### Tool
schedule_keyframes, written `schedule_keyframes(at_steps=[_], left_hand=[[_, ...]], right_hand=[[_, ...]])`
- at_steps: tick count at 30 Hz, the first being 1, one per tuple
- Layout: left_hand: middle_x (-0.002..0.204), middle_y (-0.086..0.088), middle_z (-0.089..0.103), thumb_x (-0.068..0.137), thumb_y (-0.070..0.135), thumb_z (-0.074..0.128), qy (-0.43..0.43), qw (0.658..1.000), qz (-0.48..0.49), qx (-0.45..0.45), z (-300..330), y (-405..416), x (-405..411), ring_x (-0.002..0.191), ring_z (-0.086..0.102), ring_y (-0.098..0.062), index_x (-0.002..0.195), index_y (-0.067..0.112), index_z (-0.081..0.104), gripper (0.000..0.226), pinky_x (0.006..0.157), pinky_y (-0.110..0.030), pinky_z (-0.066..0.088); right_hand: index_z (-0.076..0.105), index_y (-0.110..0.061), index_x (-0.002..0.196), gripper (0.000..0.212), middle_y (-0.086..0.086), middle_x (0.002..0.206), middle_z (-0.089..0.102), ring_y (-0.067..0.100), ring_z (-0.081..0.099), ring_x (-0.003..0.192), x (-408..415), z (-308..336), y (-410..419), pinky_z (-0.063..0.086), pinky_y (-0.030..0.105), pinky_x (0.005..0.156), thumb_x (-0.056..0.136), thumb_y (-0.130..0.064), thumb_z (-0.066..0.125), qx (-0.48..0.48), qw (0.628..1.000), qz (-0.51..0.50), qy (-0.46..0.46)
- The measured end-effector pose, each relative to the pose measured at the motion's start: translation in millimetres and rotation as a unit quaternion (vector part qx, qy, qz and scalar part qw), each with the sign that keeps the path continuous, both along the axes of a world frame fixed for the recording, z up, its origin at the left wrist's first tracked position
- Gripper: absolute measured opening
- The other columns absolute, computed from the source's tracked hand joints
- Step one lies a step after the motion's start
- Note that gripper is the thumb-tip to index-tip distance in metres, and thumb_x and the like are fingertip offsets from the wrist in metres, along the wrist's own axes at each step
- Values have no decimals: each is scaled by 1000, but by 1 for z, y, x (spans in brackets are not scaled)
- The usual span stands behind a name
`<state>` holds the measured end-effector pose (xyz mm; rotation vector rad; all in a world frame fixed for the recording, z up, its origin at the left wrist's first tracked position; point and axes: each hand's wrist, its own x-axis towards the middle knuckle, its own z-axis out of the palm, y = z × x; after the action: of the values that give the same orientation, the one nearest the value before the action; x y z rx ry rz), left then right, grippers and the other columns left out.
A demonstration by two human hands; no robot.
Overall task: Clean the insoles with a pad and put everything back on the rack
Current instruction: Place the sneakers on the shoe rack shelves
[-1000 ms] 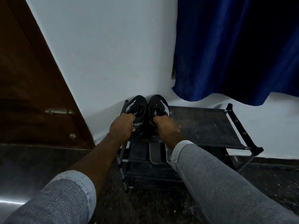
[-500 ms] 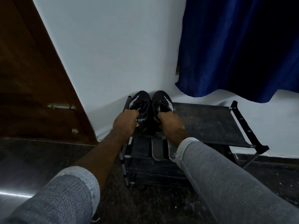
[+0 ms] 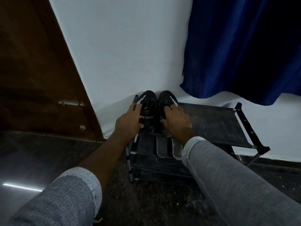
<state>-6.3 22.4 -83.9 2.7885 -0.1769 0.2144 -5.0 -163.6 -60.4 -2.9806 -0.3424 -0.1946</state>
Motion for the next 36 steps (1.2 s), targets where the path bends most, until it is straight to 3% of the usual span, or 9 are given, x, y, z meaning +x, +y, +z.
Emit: schedule_keyframes(at_steps=[2,9,14,17,21,29,34,36], left_hand=[[143,-1,32,82,25,73,-13,1000,15,-15,3,9,-19,109,58,-30,141,24,27,75,84,-47,53],[132,-7,42,88,30,65,62,990,123,-12,-9,68,-127,116,53,-32,134,19,40,53,90,-47,46],[135,-9,44,89,35,62,185,960,209,-30,-53,118,-233,119,51,-31,130,20,45,47,95,-41,43],[142,-11,43,90,35,62,240,934,262,-45,-93,150,-293,125,48,-28,138,16,41,56,97,-37,43],[133,-13,49,90,30,61,266,911,308,-68,-136,178,-358,120,50,-28,131,14,46,46,92,-35,43],[138,-16,48,87,31,62,344,864,358,-78,-216,209,-397,126,49,-33,142,14,39,62,99,-41,45],[128,-16,55,93,29,54,386,843,360,-102,-278,216,-391,113,57,-33,133,11,45,46,79,-35,45],[129,-17,53,93,29,56,412,837,342,-112,-307,218,-388,113,57,-35,132,7,45,46,84,-40,47]], right_hand=[[47,-15,128,41,10,132,49,27,45,124,-9,7,5,36,43,106,95,-39,53,0,999,11,-44],[52,-11,122,34,11,125,53,29,48,116,-68,10,42,37,40,96,98,-35,46,-13,994,86,-72],[55,-9,120,32,14,122,55,33,49,116,-123,-27,83,37,41,93,97,-30,47,-17,989,147,-14],[55,-10,119,32,13,120,56,33,49,115,-152,-58,112,38,41,92,98,-32,47,-32,982,184,30],[53,-11,121,33,13,122,54,32,50,113,-189,-104,152,39,42,91,98,-34,45,-66,963,244,88],[51,-14,126,37,12,130,53,31,52,118,-230,-198,215,43,43,97,96,-37,49,-114,932,296,172],[50,-13,130,40,11,133,53,29,50,123,-244,-271,224,36,39,105,98,-37,48,-144,915,292,240],[50,-10,131,42,13,134,53,30,49,123,-250,-302,227,37,38,104,97,-35,49,-147,905,304,257]])
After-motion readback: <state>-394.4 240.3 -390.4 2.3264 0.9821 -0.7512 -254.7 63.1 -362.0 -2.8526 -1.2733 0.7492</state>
